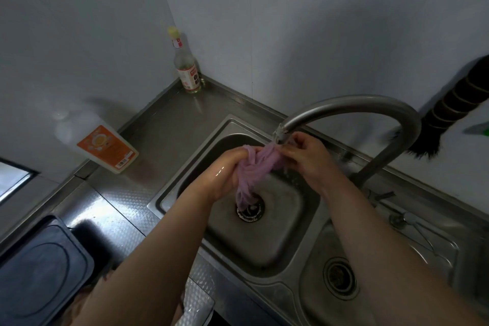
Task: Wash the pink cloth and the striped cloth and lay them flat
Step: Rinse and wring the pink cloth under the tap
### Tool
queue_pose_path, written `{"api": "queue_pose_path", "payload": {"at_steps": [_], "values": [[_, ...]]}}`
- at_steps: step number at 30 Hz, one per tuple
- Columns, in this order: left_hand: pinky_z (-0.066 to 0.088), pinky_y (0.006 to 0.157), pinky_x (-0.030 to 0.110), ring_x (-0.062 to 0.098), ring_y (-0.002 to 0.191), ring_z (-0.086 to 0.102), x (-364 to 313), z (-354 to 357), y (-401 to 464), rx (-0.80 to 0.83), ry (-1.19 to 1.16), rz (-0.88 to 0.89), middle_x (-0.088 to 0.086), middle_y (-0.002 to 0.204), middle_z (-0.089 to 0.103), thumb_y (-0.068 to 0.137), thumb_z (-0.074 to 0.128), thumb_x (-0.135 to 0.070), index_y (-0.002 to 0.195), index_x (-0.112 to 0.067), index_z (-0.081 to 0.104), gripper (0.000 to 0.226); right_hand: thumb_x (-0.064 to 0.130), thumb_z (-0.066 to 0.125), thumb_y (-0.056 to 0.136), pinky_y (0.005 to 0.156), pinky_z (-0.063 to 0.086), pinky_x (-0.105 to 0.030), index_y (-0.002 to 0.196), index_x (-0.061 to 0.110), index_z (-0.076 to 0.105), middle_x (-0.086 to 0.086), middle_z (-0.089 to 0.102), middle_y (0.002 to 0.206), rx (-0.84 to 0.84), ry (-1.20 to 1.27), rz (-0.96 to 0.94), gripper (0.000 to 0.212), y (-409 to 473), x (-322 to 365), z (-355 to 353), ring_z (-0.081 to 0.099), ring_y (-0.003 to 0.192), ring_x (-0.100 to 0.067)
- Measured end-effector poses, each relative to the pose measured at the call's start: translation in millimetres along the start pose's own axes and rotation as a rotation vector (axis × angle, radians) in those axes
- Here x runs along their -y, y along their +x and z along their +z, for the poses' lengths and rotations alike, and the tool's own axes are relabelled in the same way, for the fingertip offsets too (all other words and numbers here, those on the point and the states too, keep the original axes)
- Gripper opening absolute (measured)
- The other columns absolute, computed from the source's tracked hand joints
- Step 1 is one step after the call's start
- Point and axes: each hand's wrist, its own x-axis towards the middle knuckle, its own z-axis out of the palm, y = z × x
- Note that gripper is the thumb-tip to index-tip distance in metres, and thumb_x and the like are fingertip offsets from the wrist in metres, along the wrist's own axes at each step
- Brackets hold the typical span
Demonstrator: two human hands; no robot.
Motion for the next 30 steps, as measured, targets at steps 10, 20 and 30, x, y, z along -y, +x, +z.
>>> {"api": "queue_pose_path", "payload": {"at_steps": [10, 20, 30], "values": [[0.047, 0.061, 0.029, 0.02, 0.064, 0.058, 19.6, 31.8, 29.7, -0.614, 0.036, -0.096, 0.005, 0.064, 0.057, 0.096, 0.052, -0.025, 0.07, -0.014, 0.058, 0.029, 0.038, 0.044, 0.099, 0.052, 0.044, -0.019, 0.068, 0.015, 0.062, 0.002, 0.058, 0.056, -0.15, -0.489, -0.222, 0.043, -23.4, -15.1, 67.7, 0.055, 0.051, -0.005], [0.05, 0.059, 0.029, 0.017, 0.059, 0.06, 14.2, 44.2, 29.0, -0.572, -0.119, -0.125, 0.005, 0.064, 0.061, 0.099, 0.048, -0.033, 0.08, -0.013, 0.064, 0.031, 0.042, 0.028, 0.102, 0.053, 0.037, -0.024, 0.083, 0.017, 0.064, 0.002, 0.061, 0.067, -0.216, -0.823, -0.103, 0.048, -2.7, -12.4, 63.0, 0.062, 0.064, -0.014], [0.052, 0.067, 0.027, 0.02, 0.074, 0.059, -42.9, -2.9, 10.5, -0.377, -0.016, -0.095, 0.01, 0.082, 0.061, 0.096, 0.038, -0.016, 0.091, -0.009, 0.057, 0.021, 0.049, 0.059, 0.088, 0.079, 0.045, -0.02, 0.103, 0.015, 0.07, 0.008, 0.069, 0.09, 0.433, -0.834, 0.226, 0.039, 2.3, 15.0, -0.3, 0.062, 0.093, -0.011]]}}
